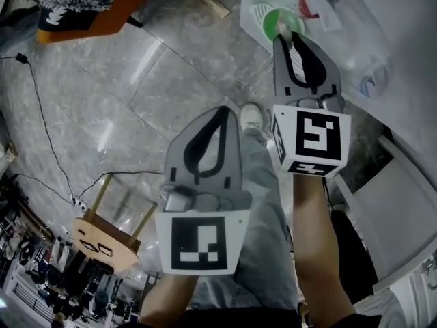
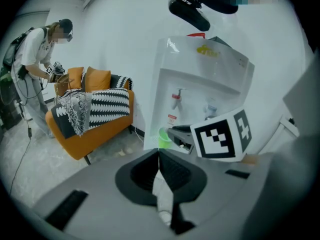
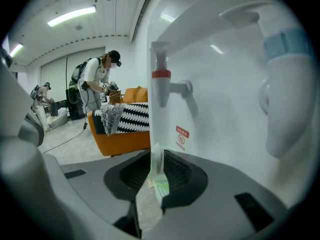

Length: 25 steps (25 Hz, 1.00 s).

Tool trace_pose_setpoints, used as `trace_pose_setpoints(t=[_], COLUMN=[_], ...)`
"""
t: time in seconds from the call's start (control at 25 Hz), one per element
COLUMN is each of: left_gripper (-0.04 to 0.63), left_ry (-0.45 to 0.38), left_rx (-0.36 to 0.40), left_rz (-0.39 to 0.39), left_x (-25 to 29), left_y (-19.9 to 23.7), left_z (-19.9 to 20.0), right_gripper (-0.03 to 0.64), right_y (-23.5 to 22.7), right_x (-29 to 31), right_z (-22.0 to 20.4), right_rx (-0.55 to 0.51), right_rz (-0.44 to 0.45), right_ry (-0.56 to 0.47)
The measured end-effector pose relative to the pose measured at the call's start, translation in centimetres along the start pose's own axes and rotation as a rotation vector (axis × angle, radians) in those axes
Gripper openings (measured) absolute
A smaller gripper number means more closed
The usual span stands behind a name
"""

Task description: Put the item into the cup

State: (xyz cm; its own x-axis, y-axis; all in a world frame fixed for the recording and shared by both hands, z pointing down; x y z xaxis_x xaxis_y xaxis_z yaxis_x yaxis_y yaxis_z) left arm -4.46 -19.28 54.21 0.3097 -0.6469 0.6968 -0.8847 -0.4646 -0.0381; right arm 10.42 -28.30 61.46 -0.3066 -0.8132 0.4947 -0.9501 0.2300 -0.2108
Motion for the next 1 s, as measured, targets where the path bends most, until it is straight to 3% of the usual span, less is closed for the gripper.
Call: trace_pose_setpoints(t=[0.28, 0.44, 0.56, 0.88, 1.0], left_gripper=[0.014, 0.014, 0.014, 0.014, 0.014], left_ry=[-0.026, -0.039, -0.057, -0.205, -0.279], left_rx=[0.002, -0.013, -0.023, -0.006, 0.024], left_rz=[0.002, 0.009, 0.021, 0.092, 0.069], left_x=[0.1, 0.3, -0.1, -6.1, -10.0], left_y=[0.5, 0.5, 0.6, 3.4, 3.9], left_z=[0.7, 0.4, 0.4, 4.4, 6.7], right_gripper=[0.099, 0.023, 0.014, 0.011, 0.011], right_y=[-0.1, -0.1, 0.0, 3.2, 4.8], right_x=[-0.4, -0.6, -1.6, -7.1, -10.5], right_z=[0.4, 0.2, 0.1, 4.3, 6.6], right_rx=[0.009, 0.037, 0.065, 0.004, 0.001], right_rz=[0.002, 0.021, 0.061, 0.109, 0.119], right_ry=[-0.033, -0.04, -0.039, -0.065, -0.076])
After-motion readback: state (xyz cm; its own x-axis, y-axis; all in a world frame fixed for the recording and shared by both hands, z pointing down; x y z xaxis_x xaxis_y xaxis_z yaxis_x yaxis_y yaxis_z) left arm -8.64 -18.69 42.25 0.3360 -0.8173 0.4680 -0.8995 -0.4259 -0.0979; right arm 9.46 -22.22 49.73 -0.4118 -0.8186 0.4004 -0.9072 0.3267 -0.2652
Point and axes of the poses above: the fingertips, and each gripper's own axes: x forward along the fingers, y to its left, z out of its top, the point moved 10 cm from there along -x, backward along the fingers, and after that the axes turned 14 degrees about x, right-handed, at the moved point
